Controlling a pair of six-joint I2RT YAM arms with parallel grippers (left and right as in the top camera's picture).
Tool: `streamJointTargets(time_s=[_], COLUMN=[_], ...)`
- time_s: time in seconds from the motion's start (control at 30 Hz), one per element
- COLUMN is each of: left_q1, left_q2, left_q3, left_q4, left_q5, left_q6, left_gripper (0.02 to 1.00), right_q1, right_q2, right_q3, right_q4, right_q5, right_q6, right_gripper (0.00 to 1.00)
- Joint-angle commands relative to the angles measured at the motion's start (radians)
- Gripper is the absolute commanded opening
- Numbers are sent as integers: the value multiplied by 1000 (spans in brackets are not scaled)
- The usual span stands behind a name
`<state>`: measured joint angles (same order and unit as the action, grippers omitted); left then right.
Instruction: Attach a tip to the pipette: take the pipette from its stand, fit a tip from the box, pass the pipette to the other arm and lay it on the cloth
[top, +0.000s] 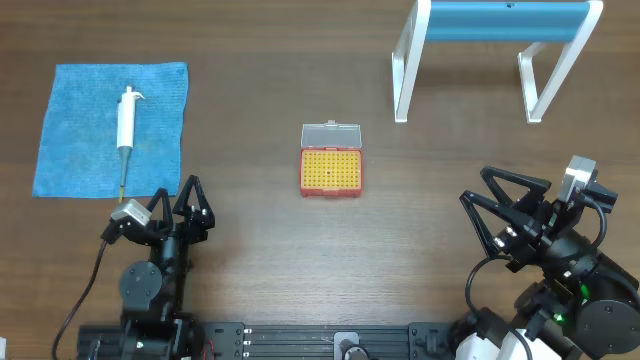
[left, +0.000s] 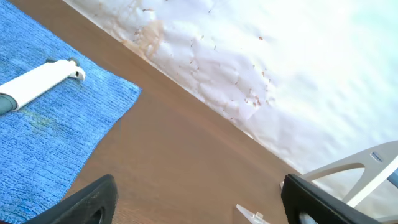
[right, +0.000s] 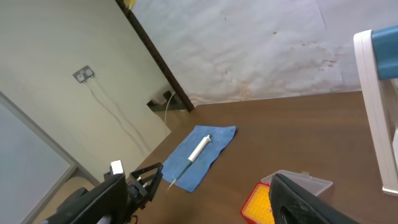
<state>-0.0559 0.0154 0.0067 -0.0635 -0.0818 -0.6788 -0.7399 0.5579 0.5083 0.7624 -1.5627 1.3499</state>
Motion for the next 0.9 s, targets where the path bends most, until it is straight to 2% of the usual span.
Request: streamJointTargets(time_s=[0.03, 0.3, 0.37, 0.4, 0.43, 0.47, 0.5, 0.53, 0.57, 0.6, 0.63, 0.7, 0.73, 0.77, 0.83, 0.9], left_q1=[-3, -3, -3, -3, -3, -3, -3, -3, -3, -3, -3, -3, -3, -3, -3, -3], left_q2=[-12, -12, -12, -12, -12, -12, -12, -12, -12, -12, -12, -12, -12, -12, -12, -12], left_q3=[-1, -1, -1, -1, -1, -1, -1, -1, -1, -1, -1, -1, -1, -1, -1, -1], left_q4=[-8, -8, -8, -8, -8, -8, -8, -8, -8, -8, -8, -8, -8, -8, -8, -8], left_q5=[-1, -1, -1, -1, -1, -1, -1, -1, -1, -1, -1, -1, -1, -1, -1, -1], left_q6=[9, 9, 9, 9, 9, 9, 9, 9, 9, 9, 9, 9, 9, 9, 9, 9], left_gripper=[858, 855, 858, 858, 855, 858, 858, 858, 858, 855, 858, 858, 858, 855, 858, 858], right_q1=[-7, 51, 169, 272, 369, 422, 480, 568, 680, 748, 832, 921, 956, 960, 960, 960], right_q2=[-3, -3, 18, 32, 35, 32, 26, 23, 23, 23, 21, 19, 15, -11, -41, -44], right_q3=[-2, -2, -10, -27, -53, -71, -80, -80, -80, -80, -80, -80, -80, -80, -80, -80], right_q4=[2, 4, 7, -4, -39, -121, -304, -539, -687, -718, -730, -760, -821, -893, -894, -896], right_q5=[-8, -8, -8, -4, 71, 216, 494, 855, 1147, 1293, 1446, 1654, 1743, 1709, 1631, 1611], right_q6=[14, 0, -280, -558, -846, -959, -964, -880, -900, -969, -1115, -1272, -1296, -1295, -1296, -1300], right_gripper=[737, 737, 737, 737, 737, 739, 737, 737, 737, 737, 737, 737, 737, 737, 737, 737])
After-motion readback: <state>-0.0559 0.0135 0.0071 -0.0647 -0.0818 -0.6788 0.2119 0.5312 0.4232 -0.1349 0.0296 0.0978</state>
